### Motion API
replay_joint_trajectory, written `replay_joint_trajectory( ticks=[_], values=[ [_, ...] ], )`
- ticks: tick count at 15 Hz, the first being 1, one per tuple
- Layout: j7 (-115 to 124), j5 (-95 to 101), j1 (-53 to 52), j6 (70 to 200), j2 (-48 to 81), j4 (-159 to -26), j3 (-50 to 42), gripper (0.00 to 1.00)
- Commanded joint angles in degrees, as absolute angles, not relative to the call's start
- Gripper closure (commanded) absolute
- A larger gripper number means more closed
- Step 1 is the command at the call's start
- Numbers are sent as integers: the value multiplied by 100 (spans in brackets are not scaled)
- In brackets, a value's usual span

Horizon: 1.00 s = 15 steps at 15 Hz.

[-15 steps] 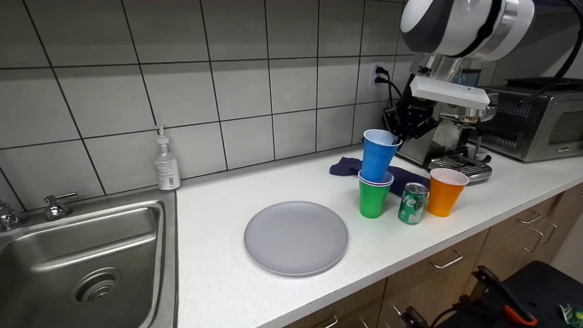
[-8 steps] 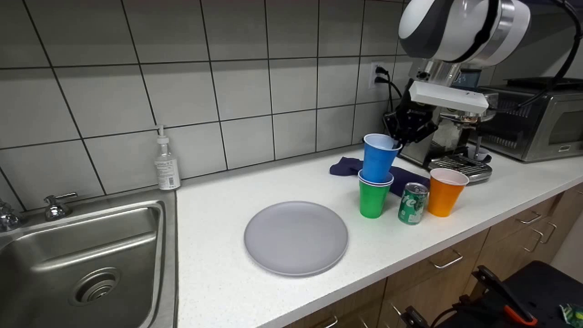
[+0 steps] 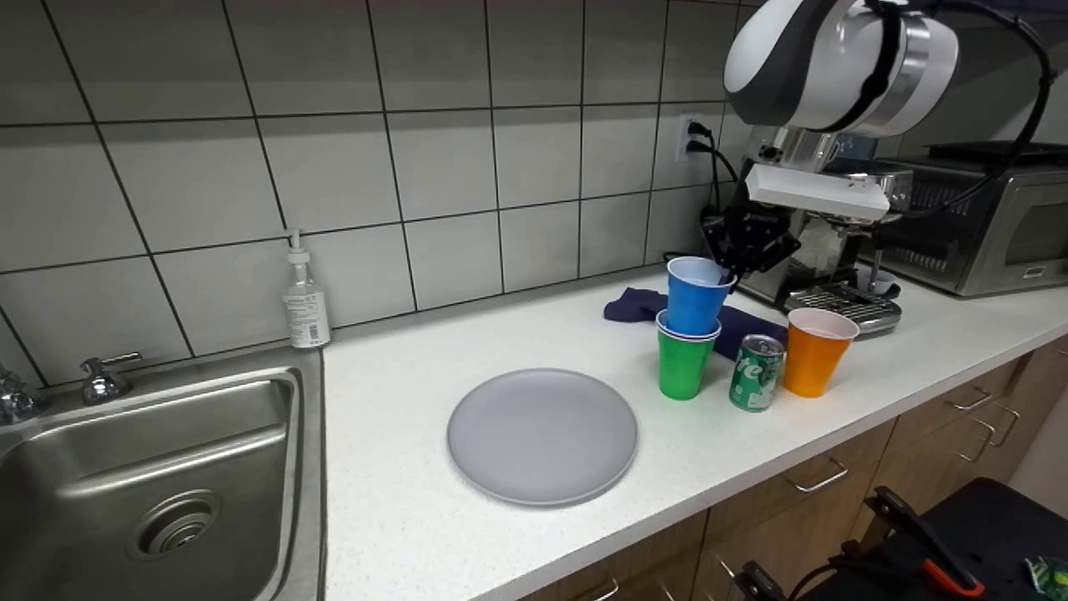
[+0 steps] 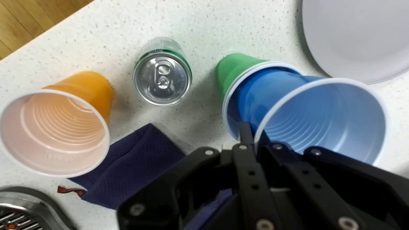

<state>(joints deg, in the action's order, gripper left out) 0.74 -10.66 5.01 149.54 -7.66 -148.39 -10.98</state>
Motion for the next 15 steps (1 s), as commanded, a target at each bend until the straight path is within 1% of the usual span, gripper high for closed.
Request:
replay_joint_trajectory(
  ticks=[1,15],
  values=[
    [334,-882,634,15088,-596,-14750,-963,99],
    [744,-543,635,15188,-297,-14714,-951,99]
  ],
)
